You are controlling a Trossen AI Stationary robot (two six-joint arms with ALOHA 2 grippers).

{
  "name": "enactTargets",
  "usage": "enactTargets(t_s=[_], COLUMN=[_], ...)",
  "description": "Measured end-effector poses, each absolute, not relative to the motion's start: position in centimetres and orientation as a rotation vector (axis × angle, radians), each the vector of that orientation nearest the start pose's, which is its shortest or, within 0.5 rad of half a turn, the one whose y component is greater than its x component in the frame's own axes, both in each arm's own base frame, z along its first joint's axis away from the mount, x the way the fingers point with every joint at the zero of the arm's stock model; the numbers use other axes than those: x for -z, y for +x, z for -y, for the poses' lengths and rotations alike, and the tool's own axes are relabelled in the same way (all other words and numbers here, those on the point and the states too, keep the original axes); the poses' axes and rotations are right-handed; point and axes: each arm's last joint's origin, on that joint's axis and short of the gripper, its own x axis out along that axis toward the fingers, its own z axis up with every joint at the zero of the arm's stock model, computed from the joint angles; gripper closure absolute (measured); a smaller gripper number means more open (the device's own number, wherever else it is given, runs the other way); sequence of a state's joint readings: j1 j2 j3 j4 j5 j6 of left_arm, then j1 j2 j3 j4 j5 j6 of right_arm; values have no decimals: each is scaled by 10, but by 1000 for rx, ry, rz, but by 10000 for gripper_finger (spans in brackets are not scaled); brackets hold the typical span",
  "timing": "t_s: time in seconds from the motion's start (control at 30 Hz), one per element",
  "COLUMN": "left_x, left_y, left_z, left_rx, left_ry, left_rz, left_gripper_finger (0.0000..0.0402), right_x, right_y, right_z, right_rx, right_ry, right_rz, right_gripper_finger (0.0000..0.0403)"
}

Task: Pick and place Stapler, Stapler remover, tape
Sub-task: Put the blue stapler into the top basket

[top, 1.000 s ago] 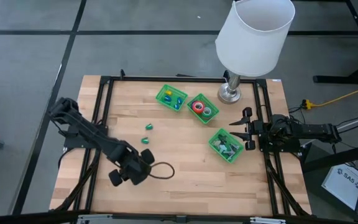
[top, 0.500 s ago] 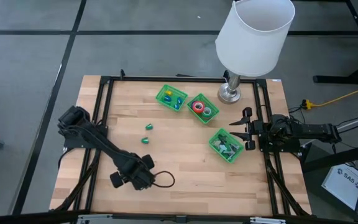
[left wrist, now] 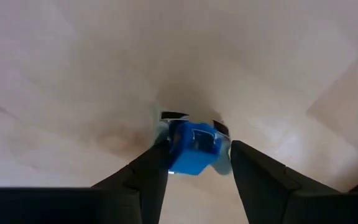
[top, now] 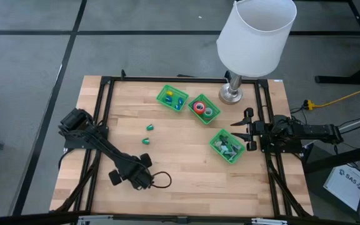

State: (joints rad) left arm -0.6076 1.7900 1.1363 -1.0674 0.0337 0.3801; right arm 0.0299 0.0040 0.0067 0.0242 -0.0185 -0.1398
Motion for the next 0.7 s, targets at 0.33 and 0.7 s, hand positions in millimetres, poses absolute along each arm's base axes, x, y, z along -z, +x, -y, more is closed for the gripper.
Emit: enactTargets(t_s=[0.33,0.7], left_x=[-163,-177], left_y=[239,240], left_z=[167,159], left_rx=[776,623], left_ry=[779,613], left_rz=[-1573,-1566], left_gripper_finger=[301,333], right_x=[-168,-168], right_y=[97,97], right_z=[-3,-3], right_rx=[-47,-47], right_ry=[-140,-140], right_rz=[30,30], right_gripper_finger=[224,224])
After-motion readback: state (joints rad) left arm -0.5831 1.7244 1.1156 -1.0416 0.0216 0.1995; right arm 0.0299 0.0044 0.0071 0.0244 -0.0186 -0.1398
